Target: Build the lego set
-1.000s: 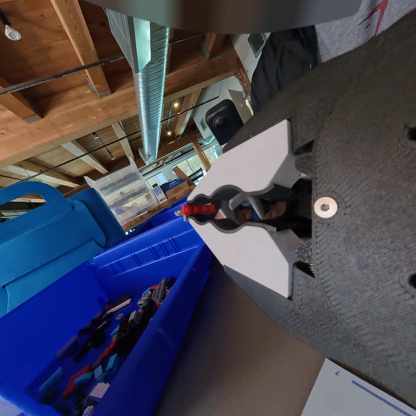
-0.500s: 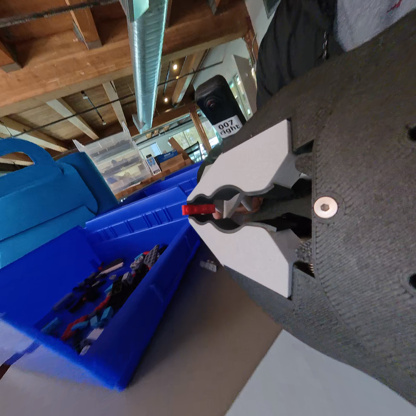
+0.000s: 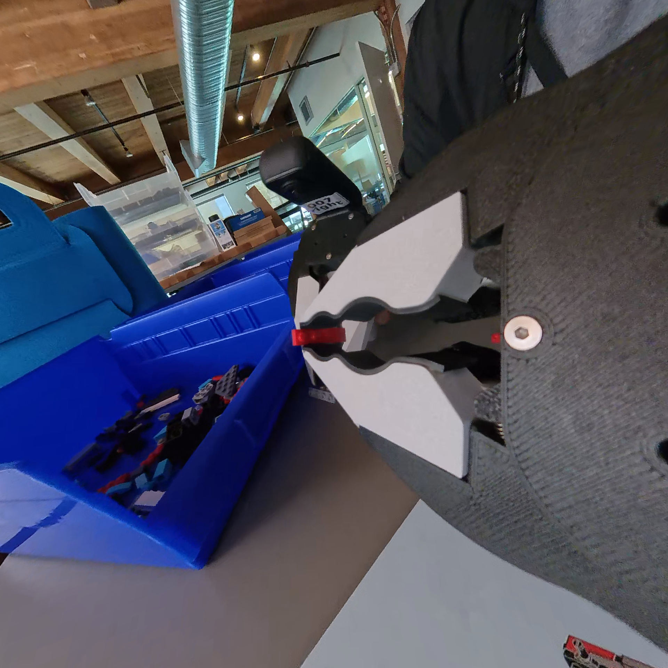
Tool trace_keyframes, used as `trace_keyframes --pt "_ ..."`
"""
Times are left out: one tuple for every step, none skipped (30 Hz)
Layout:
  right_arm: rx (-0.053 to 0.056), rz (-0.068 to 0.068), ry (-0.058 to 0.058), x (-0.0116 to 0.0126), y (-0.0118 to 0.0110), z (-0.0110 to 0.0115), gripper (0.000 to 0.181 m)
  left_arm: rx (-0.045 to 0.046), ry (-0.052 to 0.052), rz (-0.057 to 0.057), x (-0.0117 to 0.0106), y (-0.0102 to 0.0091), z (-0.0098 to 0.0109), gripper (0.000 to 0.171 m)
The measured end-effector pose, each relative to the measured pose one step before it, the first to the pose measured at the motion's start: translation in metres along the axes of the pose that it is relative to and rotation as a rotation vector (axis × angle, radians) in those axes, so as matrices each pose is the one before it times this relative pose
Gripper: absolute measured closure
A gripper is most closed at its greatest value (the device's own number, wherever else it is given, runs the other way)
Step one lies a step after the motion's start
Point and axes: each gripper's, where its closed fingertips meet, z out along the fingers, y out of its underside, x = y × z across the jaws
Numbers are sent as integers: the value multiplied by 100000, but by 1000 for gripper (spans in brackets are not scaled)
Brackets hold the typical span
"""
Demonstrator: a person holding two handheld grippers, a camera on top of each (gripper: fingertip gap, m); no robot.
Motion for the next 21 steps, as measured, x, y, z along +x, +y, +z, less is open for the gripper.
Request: trace_keyframes --pt "-1126 151 160 37 101 143 152 -525 200 206 78 111 71 165" --pt "-425 -206 829 71 2 103 153 -733 22 184 56 139 67 165" --pt "-323 -465 1419 128 -25 98 153 -845 -39 241 59 154 78 165" --pt "-520 -704 1730 135 4 100 153 -573 50 279 74 114 56 164" --pt "-1025 -854 1396 77 96 107 152 -482 224 286 105 96 52 164" --pt "-1003 -571 902 32 102 89 151 -332 326 350 117 51 29 164" --pt "-363 42 480 14 38 21 150 -144 13 346 63 33 15 164" --pt "-66 476 145 14 21 -11 151 46 -30 401 56 -18 -6 164" --pt "20 596 43 -6 17 -28 151 -69 -120 420 36 -9 -24 164" --pt "36 665 -84 -3 10 -16 150 29 -106 456 35 -23 -17 164" --pt "99 965 -213 -28 -24 3 150 174 -27 393 50 -54 -39 164" --pt "22 886 116 7 -57 41 151 138 134 254 61 -47 -29 164" --pt "-127 443 883 53 -56 78 152 67 96 99 59 -32 -33 164" --pt "-450 -355 1721 107 -33 125 153 81 165 116 72 -14 -9 164" --pt "-116 -348 1740 84 -91 122 153 -90 111 125 52 5 -1 164" --pt "-163 -237 976 -31 -92 110 157 -227 109 112 43 41 13 164" --pt "-154 -810 788 -58 -81 98 162 -298 70 -34 25 67 22 164" --pt "58 -1359 563 -101 -81 78 162 -529 27 -229 -9 90 18 164" --pt "337 -1560 -412 -226 -112 39 162 -1171 -121 -389 -43 179 44 164" --pt "664 -2324 -1640 -399 -111 -8 162 -1894 -180 -562 -87 282 48 164" --pt "816 -2152 -1788 -366 -74 -72 162 -1991 -507 -767 -168 291 35 164"
